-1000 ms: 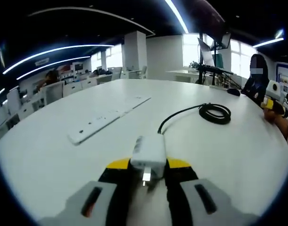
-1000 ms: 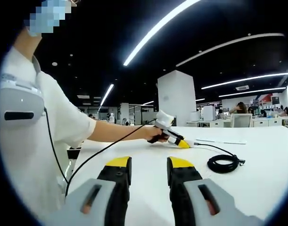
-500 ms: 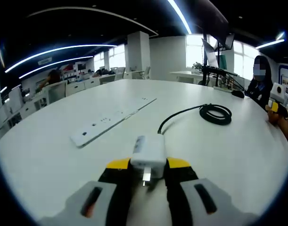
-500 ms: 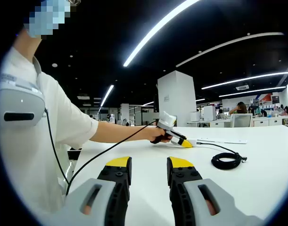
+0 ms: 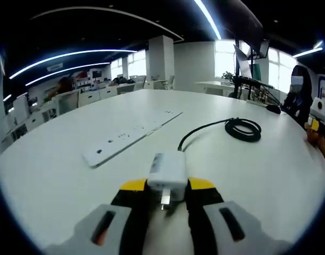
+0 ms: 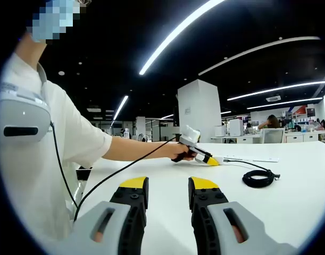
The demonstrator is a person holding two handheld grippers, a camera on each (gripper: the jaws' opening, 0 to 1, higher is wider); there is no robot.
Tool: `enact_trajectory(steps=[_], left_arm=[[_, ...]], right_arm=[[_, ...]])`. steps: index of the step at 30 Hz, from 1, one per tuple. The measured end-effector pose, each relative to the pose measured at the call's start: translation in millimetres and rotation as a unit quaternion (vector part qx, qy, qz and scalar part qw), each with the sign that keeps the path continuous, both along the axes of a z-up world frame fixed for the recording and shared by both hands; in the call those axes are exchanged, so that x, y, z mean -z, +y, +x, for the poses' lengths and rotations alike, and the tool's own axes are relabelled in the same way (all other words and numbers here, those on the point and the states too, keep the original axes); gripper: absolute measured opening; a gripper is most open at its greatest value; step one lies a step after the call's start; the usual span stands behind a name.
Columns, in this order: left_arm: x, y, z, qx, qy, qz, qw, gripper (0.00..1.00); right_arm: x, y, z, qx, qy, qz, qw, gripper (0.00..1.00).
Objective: Plug the desk Type‑C cable into the charger adapter.
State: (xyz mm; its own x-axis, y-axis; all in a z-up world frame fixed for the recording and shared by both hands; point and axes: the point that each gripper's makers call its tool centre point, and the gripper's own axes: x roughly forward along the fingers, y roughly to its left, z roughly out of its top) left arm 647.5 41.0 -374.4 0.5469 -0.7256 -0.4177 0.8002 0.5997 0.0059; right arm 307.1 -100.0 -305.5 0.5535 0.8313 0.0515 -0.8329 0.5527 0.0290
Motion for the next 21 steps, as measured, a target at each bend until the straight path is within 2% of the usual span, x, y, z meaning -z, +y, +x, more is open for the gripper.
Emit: enact_trajectory(steps=[9, 21], left_arm=[[-1.6, 0.6, -2.6, 0.020, -0.002, 0.007, 0.9998, 0.26], [-3.5, 6.1, -8.7, 0.067, -0.002, 0.021, 0.9975, 0.26]], right_arm=[[1.2, 0.0, -0.2, 0.000, 0.001, -0.002, 1.0000, 0.30], [1.8, 0.4, -1.0, -0.001, 0.001, -0.003, 1.0000, 0.30]])
